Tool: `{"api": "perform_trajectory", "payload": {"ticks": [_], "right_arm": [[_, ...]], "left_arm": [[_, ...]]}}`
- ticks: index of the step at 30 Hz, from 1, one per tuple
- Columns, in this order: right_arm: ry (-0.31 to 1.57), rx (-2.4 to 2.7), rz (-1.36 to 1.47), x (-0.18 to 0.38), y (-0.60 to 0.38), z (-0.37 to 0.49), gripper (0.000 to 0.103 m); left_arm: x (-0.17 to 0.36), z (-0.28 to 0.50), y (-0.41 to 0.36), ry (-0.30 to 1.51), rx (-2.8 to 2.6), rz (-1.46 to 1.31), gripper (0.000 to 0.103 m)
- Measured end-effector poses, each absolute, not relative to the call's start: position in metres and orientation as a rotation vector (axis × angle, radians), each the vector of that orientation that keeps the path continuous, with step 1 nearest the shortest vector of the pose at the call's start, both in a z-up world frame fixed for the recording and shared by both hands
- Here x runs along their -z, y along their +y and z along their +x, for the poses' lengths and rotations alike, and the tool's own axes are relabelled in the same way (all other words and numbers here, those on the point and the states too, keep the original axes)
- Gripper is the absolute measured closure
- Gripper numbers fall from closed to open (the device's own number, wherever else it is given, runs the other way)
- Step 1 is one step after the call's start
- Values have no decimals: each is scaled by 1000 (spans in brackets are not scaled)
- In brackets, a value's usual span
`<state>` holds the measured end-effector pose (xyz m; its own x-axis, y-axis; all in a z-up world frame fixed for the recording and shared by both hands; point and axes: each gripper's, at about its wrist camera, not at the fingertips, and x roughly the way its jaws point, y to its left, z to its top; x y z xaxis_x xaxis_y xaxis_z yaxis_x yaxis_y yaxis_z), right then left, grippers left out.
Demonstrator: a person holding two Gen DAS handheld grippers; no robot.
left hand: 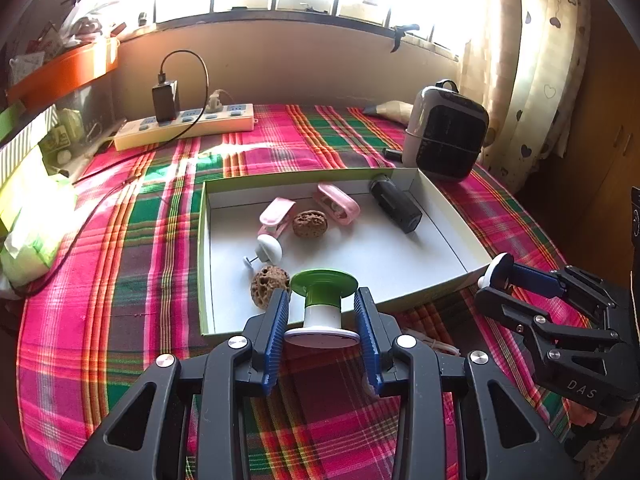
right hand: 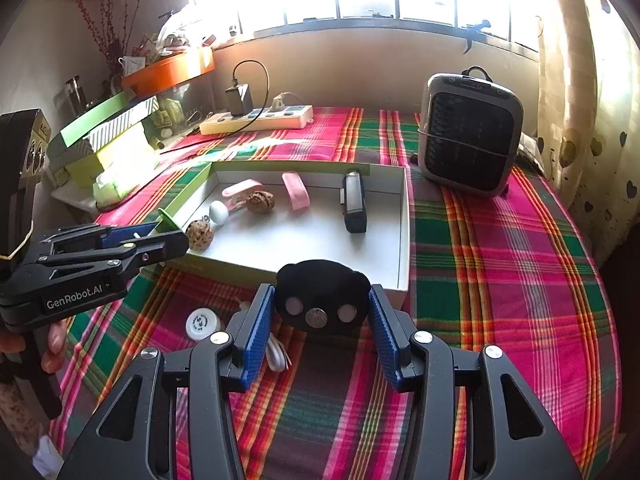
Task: Organize objects
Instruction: 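Carry the black disc over the white box while the left tool carries the spool there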
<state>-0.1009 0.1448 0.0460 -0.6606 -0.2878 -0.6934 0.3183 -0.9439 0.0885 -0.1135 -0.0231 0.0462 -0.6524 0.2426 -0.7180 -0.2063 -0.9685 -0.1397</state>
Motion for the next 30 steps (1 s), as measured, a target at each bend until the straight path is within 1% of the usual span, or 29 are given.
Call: {"api": "perform_trajectory", "payload": {"ticks": [10, 16, 23, 30], "right_arm": [[90, 2583, 1074, -46, 137, -133, 55], [99, 2550, 1096, -41, 133, -153, 55], [158, 2510, 1106, -33, 124, -175, 55], [166, 2471, 1101, -29, 116, -190, 55]], "left_arm": [[-41, -136, -20, -52, -2636, -1179, 71], [-38, -147, -19, -54, -2636, -1188, 71], [-32, -157, -21, -60, -2631, -1211, 71], [-28, -165, -21, -56, -2632, -1219, 71]]}}
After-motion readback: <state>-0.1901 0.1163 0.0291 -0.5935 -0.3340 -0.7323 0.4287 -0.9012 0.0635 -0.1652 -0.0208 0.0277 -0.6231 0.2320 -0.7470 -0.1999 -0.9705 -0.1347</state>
